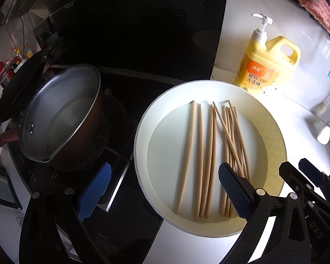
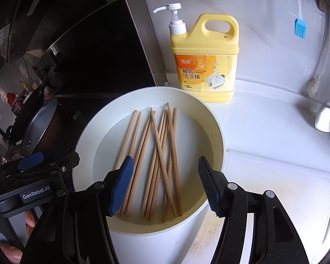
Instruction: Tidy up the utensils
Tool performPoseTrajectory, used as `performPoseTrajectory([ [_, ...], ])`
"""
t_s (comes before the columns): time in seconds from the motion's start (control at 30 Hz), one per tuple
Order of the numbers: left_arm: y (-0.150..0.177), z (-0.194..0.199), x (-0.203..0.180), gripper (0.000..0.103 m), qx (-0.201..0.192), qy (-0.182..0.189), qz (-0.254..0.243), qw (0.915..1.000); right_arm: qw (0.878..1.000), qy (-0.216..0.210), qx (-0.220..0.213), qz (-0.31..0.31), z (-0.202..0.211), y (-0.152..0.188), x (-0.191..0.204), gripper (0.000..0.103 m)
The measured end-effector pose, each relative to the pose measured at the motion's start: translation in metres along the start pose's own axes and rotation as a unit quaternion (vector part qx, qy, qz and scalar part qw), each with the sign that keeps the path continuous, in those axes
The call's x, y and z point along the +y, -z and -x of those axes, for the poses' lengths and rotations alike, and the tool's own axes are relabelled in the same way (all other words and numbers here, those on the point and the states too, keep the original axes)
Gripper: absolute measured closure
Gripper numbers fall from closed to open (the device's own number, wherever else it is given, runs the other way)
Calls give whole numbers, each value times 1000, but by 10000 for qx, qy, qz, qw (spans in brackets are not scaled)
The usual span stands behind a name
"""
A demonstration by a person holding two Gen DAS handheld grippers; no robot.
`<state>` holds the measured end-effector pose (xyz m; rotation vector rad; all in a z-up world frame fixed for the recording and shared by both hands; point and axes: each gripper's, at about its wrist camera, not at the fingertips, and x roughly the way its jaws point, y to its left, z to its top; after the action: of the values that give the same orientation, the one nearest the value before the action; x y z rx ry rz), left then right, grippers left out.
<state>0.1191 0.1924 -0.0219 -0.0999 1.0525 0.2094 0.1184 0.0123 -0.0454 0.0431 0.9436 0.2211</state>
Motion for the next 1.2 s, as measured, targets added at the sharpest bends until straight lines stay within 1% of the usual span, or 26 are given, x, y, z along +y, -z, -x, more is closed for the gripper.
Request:
performPoseTrajectory([
  [0.4, 1, -7, 1, 6, 174, -119, 61, 9998, 10000, 16, 23, -13, 0, 0, 0, 43],
  [0.63, 2, -8, 4, 6, 231, -114, 168, 9995, 10000, 16, 29, -4, 0, 0, 0, 43],
  [0.93, 4, -4, 8, 6, 176, -153, 262, 9994, 10000, 31, 36, -3, -1, 1, 1, 43],
  [1.2, 5, 1, 5, 6, 113, -186, 210, 9995, 10000, 35, 36, -9, -1, 1, 2, 43],
])
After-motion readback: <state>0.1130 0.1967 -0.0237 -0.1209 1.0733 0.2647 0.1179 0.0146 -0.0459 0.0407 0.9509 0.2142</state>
